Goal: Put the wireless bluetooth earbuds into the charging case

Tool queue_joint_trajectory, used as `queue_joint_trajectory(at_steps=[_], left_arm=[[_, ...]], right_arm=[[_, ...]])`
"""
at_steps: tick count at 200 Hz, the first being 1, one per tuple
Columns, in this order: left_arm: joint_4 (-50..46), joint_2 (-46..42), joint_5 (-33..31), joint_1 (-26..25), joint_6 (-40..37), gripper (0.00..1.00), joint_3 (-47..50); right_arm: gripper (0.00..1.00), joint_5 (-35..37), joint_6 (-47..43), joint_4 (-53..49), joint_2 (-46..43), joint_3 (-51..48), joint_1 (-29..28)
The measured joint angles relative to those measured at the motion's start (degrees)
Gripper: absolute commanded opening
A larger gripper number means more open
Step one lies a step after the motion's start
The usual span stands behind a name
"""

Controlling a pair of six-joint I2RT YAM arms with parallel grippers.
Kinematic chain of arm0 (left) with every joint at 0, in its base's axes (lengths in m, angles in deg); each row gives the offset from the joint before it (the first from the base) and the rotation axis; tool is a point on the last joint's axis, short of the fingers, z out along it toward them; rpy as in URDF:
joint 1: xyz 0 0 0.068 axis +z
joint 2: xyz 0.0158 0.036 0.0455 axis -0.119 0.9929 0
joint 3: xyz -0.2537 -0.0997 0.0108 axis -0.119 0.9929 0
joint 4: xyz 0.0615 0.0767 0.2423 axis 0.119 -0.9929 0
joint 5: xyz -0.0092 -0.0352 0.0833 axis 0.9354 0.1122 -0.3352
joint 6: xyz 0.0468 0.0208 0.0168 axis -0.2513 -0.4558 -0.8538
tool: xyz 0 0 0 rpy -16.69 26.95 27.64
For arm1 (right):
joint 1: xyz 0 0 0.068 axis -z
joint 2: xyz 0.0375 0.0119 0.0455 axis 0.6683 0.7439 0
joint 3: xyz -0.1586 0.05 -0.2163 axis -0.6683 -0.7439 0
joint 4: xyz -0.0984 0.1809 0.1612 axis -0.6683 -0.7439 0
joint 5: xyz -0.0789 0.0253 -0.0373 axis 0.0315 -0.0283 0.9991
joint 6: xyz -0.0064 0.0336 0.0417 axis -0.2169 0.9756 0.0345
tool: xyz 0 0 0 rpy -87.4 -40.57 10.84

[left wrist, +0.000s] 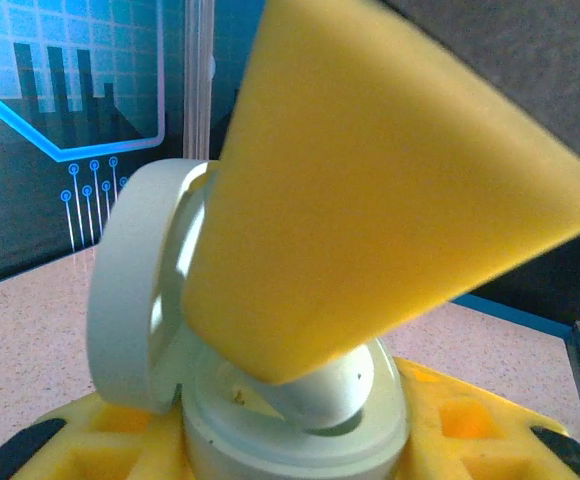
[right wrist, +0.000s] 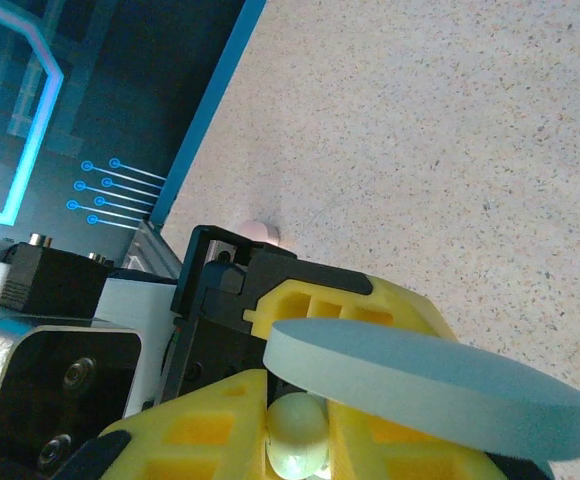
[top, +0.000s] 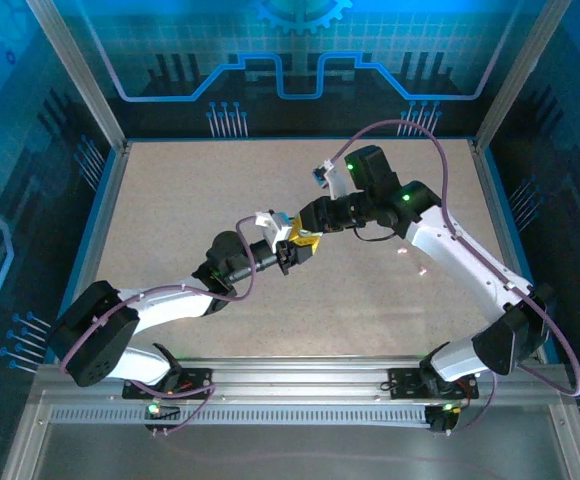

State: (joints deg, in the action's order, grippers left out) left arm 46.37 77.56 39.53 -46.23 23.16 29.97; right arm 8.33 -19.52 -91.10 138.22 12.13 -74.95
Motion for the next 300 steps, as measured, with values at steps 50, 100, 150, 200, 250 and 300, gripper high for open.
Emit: queue_joint_trajectory(at_steps=[50,100,150,200,250,300], left_arm=[[0.6,0.0,0.0,-0.2,0.0,0.34,0.0],[0.6,0.0,0.0,-0.2,0.0,0.34,0.0],[0.7,0.0,0.0,-0.2,0.0,0.34,0.0],[1.0,0.0,-0.2,-0.2,0.0,0.34,0.0],[1.1,0.0,-0.2,-0.2,-0.1,0.34,0.0],[1.0,0.0,-0.2,-0.2,-0.1,0.34,0.0]], right_arm=[[0.25,1.5,-1.3,-3.4,0.5,2.3,-0.5],[0.27,2.8,-2.0,-5.3,1.2,3.8,-0.9],[0.27,3.9,-2.0,-6.4,1.6,5.1,-1.2],[0.31,5.8,-1.9,-7.2,1.6,6.1,-1.6],[0.31,5.7,-2.0,-7.0,0.0,6.1,-1.6],[0.25,6.0,-2.4,-7.1,-1.8,6.2,-1.6]])
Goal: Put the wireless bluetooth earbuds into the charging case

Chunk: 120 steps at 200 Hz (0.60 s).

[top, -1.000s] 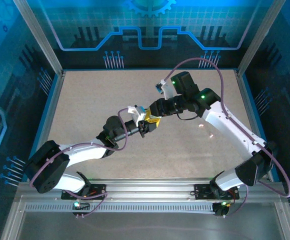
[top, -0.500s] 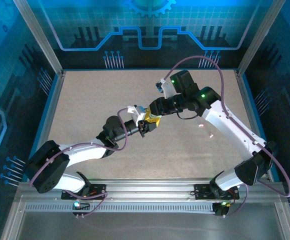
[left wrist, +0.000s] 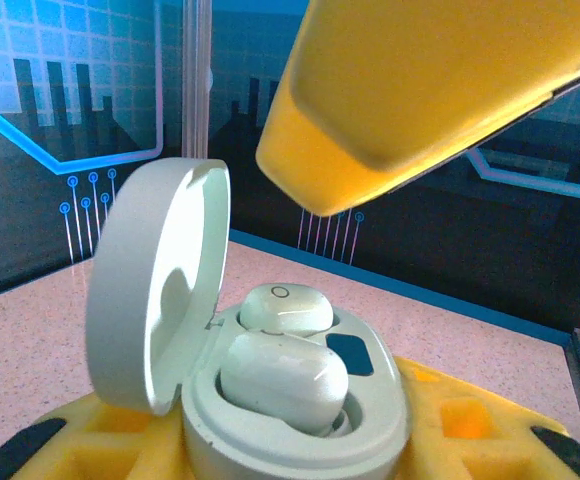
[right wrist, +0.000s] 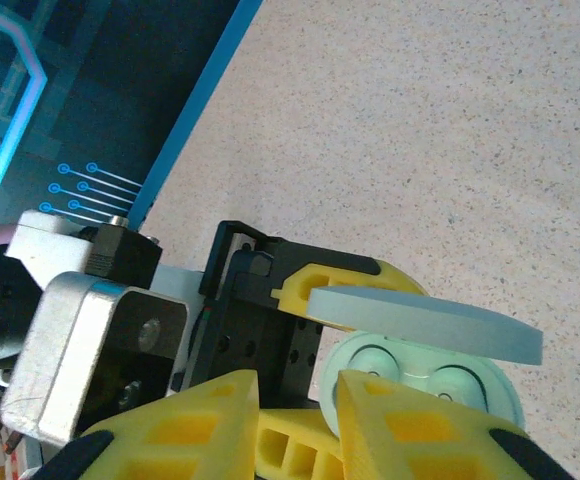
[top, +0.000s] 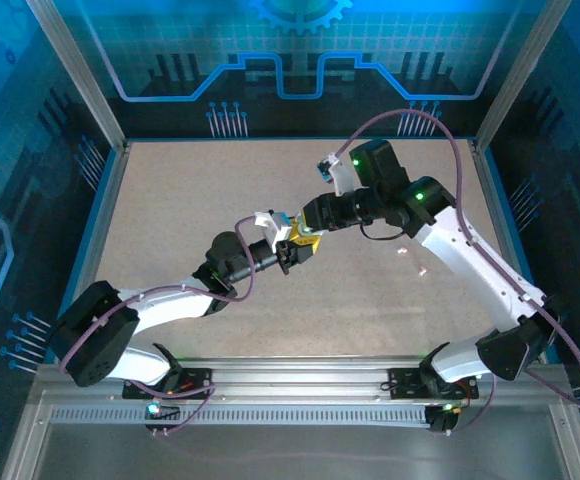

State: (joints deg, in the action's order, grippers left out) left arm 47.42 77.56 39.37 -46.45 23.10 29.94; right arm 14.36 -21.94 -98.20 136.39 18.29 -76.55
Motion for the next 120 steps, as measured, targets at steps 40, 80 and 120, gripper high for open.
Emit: queue_joint_trajectory(at_steps=[40,80,120], left_arm=[[0.0,0.0,0.0,0.0,-0.1,0.34,0.0],[0.0,0.0,0.0,0.0,-0.2,0.34,0.0],[-0.5,-0.1,0.0,-0.3,-0.2,0.34,0.0]], right_arm=[[0.21,0.1,-0.2,-0.1,0.5,0.0,0.0],[0.2,0.2,-0.6,-0.7,2.6,0.0,-0.5],[0.2,0.8,-2.1,-1.9,2.9,-0.1,-1.0]])
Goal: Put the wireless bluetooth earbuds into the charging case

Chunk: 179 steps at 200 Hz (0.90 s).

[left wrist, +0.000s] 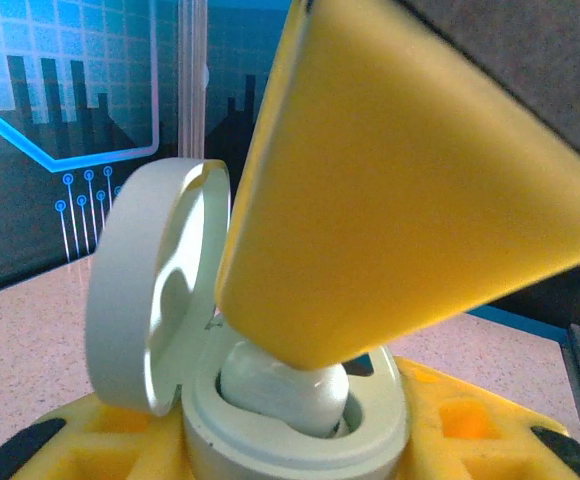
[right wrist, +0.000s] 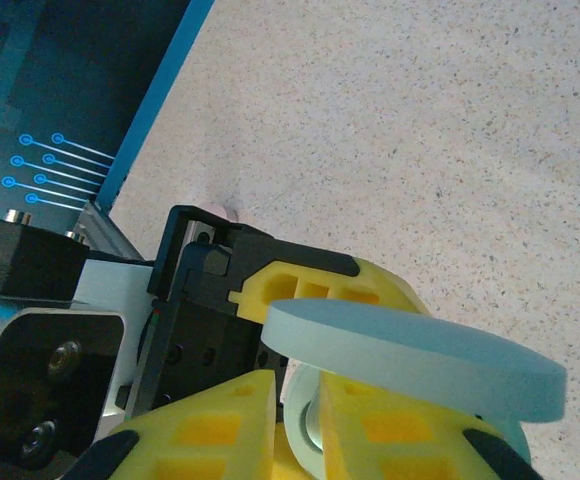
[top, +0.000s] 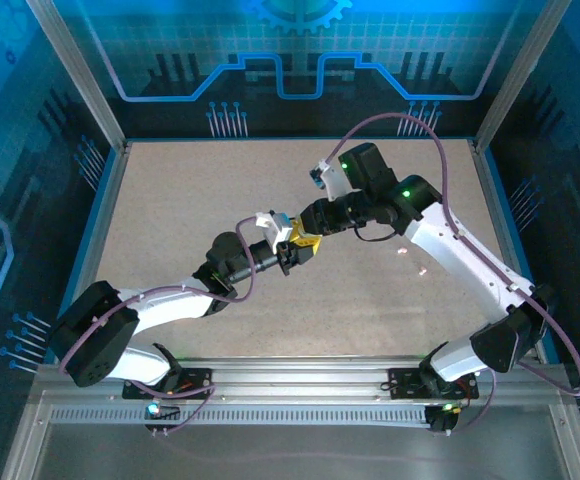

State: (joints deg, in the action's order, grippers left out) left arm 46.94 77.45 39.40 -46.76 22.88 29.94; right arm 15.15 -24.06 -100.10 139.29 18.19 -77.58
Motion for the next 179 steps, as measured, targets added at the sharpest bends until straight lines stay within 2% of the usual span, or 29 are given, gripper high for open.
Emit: queue_joint_trajectory(at_steps=[62,92,131,152,179], left_arm=[[-0.8,0.0,0.3,-0.3,-1.2,0.34,0.0],[-0.9,-0.9,0.4,-0.3,-2.5,0.34,0.0],[-0.9,-3.1,1.2,-0.3,-5.2,0.34,0.0],[-0.9,-3.6,2.0,-0.4,-7.0,0.34,0.2],[-1.1,-4.2,2.7,-0.5,-8.8,0.34,0.9]], right_arm=[[0.21,-1.0,-2.3,-1.5,0.0,0.0,0.0],[0.3,-2.2,-2.7,-1.6,-1.4,0.0,-0.1],[0.44,-0.4,-2.3,0.7,-9.0,0.0,0.7],[0.5,1.6,0.0,2.7,-12.0,0.0,3.7],[0.55,0.8,3.0,4.3,-10.1,0.0,7.9]])
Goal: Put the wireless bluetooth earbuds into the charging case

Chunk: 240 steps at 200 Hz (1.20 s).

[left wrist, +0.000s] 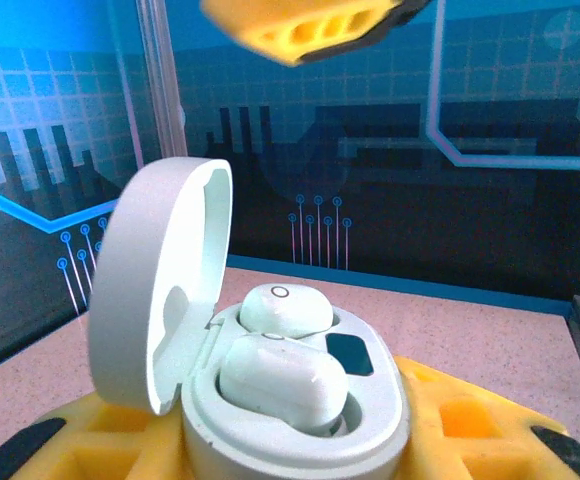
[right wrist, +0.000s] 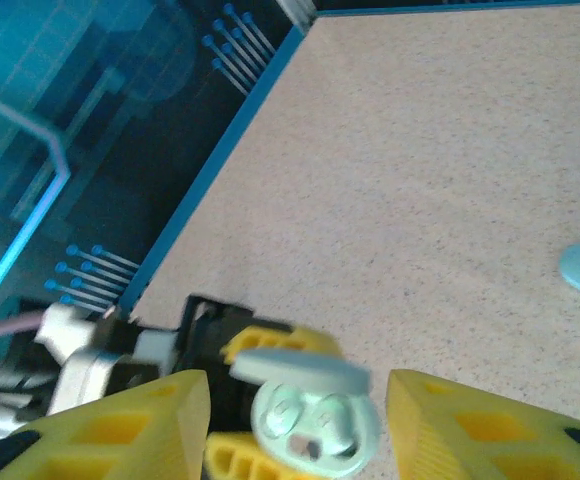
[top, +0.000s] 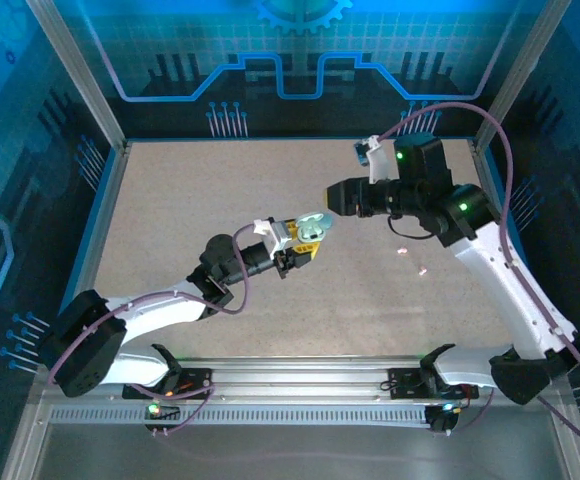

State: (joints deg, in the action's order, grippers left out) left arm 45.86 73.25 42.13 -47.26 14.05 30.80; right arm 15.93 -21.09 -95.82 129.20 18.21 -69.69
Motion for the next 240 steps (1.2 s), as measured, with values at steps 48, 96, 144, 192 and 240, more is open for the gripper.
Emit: queue_joint_trajectory(at_steps=[48,96,144,192,240], left_arm=[[-0.4,-1.0,0.7,-0.3,-1.2,0.34,0.0],[-0.4,-1.1,0.6,-0.4,-1.1,0.34,0.0],[-0.2,-1.1,0.2,-0.4,0.3,0.34,0.0],[0.2,-1.1,0.5,-0.4,1.9,0.35,0.0],[2.0,-1.2,0.8,-0.3,3.1,0.37,-0.2]], right_arm=[[0.59,-5.2,1.2,-1.6,9.4,1.0,0.4],[0.58,-10.1,0.3,-2.5,8.5,-0.9,0.3],[0.6,-17.0,0.7,-0.6,4.9,-8.2,0.8],[0.53,-29.1,4.5,5.5,4.9,-14.0,2.1],[0.3,-36.3,7.6,10.3,5.0,-16.6,4.5]])
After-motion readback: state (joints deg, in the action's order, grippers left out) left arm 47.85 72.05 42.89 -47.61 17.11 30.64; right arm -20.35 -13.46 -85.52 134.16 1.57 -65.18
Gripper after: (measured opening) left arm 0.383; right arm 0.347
